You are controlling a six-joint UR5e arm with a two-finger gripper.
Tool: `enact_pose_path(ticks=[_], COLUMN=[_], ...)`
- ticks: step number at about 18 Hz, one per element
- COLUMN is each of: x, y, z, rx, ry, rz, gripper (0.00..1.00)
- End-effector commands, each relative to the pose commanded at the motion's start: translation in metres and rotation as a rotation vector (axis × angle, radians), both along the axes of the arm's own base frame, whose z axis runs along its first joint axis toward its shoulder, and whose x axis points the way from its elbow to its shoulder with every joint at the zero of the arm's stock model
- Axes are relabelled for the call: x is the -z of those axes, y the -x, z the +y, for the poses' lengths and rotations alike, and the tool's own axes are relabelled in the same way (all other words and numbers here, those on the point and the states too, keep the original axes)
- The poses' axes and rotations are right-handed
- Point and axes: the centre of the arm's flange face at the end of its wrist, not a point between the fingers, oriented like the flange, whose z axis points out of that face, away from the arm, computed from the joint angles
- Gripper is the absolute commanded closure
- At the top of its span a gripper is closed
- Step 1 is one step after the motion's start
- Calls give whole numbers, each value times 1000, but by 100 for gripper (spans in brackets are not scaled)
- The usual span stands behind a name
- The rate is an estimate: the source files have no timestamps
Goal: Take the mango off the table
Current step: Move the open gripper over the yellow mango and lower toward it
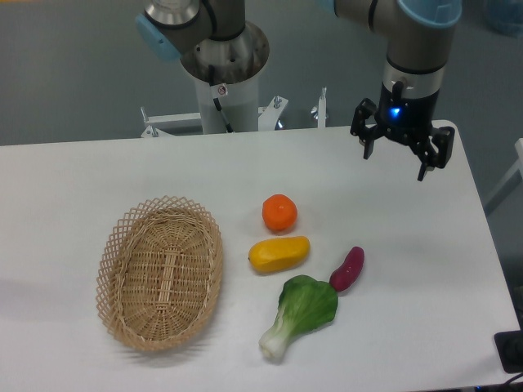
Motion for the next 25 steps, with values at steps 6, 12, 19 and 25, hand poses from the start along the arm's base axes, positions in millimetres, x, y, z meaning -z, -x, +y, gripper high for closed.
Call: enact_pose_path(ticks=[6, 12, 19, 25], x=[0, 9, 23, 57], y=[-2, -7, -28, -53], z=[5, 9, 50, 74], rx=[-23, -17, -95, -128], ry=[-18, -57, -85, -91], rz=[-6, -43, -56, -71], gripper=[0, 0, 0, 0])
